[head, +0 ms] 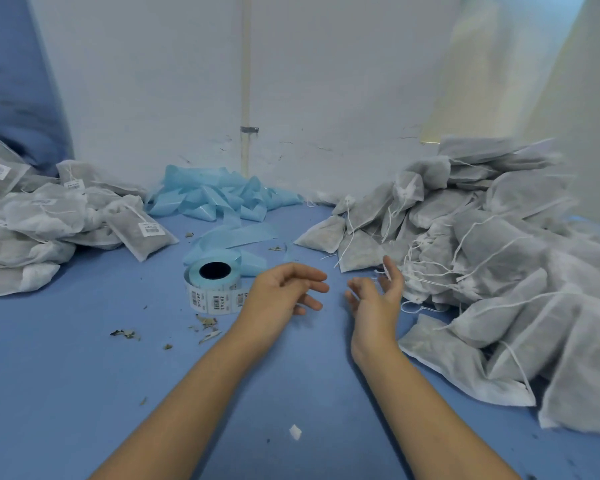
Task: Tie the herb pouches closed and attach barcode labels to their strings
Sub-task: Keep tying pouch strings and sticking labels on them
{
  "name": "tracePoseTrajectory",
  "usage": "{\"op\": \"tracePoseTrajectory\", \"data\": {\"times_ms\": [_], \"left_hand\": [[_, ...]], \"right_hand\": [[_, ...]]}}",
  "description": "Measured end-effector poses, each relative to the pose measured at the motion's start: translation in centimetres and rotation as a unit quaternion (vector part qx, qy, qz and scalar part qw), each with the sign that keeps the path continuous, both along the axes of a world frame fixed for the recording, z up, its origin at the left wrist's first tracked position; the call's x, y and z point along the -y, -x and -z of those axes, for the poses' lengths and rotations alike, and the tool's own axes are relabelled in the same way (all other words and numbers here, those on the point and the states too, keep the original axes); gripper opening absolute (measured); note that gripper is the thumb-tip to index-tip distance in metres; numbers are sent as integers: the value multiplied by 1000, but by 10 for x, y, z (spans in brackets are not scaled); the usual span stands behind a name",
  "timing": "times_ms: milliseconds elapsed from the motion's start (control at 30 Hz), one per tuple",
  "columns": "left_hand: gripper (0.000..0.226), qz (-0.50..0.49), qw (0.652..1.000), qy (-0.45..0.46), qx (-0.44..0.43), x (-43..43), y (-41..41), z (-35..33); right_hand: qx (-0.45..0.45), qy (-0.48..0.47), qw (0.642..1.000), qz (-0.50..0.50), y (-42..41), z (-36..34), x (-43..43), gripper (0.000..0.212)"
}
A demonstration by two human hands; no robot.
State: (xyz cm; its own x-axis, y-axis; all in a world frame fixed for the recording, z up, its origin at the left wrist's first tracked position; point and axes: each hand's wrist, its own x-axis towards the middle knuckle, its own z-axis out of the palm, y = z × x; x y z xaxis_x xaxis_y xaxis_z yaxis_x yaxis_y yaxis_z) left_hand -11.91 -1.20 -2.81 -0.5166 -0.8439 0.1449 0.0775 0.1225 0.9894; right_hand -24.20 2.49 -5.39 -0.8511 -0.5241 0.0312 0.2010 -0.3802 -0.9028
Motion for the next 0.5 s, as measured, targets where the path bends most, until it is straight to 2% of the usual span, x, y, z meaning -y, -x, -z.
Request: {"op": "tracePoseTrajectory", "data": {"times_ms": [100,267,500], "left_hand": [[31,11,1000,-7,-7,-7,23,-1],[28,34,999,-6,-5,-16,48,2],[34,36,999,-8,5,-15,59,10]], "right_hand": [[32,13,999,19,11,-2,-2,64],[39,57,998,7,27,-3,-5,65],[60,52,993,88,44,1,-4,28]]}}
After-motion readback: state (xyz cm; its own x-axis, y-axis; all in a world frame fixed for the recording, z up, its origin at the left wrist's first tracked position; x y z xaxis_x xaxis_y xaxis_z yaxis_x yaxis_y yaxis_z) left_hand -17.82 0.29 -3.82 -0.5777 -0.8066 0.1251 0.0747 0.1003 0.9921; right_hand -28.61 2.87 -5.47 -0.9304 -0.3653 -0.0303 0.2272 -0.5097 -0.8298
